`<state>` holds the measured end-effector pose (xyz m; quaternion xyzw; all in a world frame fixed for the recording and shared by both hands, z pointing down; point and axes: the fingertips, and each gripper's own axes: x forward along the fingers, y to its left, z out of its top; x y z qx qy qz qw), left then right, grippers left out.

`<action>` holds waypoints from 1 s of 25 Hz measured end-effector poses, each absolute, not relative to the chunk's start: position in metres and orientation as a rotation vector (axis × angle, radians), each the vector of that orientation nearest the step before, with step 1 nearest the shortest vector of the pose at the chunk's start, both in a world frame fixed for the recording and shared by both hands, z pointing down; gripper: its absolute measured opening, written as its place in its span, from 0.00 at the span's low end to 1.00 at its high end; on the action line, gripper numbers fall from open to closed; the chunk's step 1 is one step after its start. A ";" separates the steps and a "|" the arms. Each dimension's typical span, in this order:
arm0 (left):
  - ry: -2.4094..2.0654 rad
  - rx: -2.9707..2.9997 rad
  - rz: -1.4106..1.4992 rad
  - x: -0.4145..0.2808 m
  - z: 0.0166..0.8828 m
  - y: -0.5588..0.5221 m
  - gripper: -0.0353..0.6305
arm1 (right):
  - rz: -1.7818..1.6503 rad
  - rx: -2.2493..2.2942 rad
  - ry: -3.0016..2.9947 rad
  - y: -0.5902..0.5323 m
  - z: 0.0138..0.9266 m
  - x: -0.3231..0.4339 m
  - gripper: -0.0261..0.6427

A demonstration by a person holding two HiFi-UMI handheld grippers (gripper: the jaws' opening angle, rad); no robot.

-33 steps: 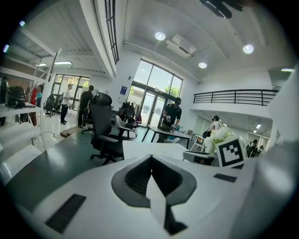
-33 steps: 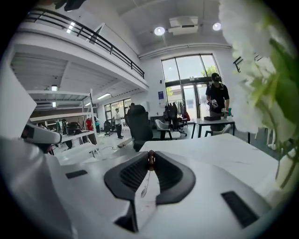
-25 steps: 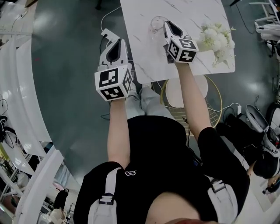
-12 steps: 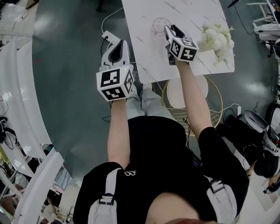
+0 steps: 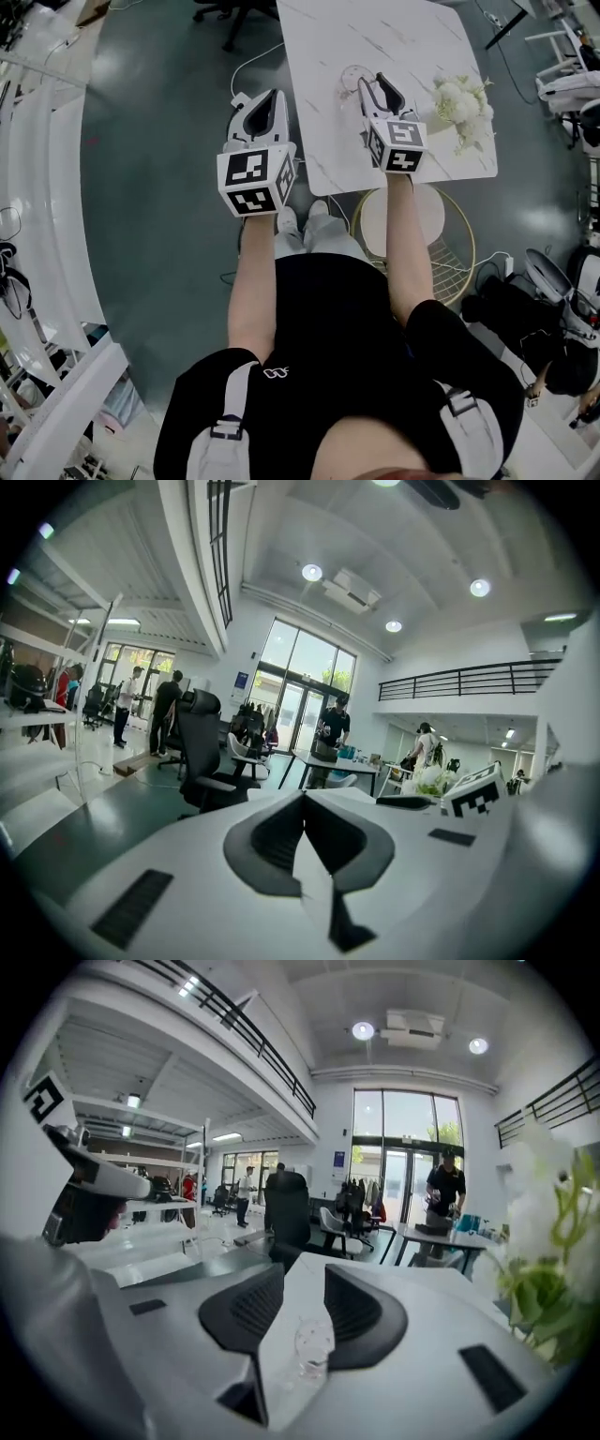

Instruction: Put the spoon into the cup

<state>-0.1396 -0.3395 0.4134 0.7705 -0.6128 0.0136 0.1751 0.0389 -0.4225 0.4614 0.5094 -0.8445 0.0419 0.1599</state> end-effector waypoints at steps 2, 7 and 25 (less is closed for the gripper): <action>-1.747 2.229 0.013 -0.143 0.393 -0.342 0.08 | 0.058 1.468 -2.474 -0.417 0.432 0.022 0.23; -1.797 2.314 -0.041 -0.153 0.349 -0.343 0.08 | -0.233 1.394 -2.536 -0.396 0.363 -0.012 0.09; -1.859 2.561 0.026 -0.116 0.290 -0.349 0.08 | 0.163 1.566 -2.783 -0.376 0.293 0.015 0.05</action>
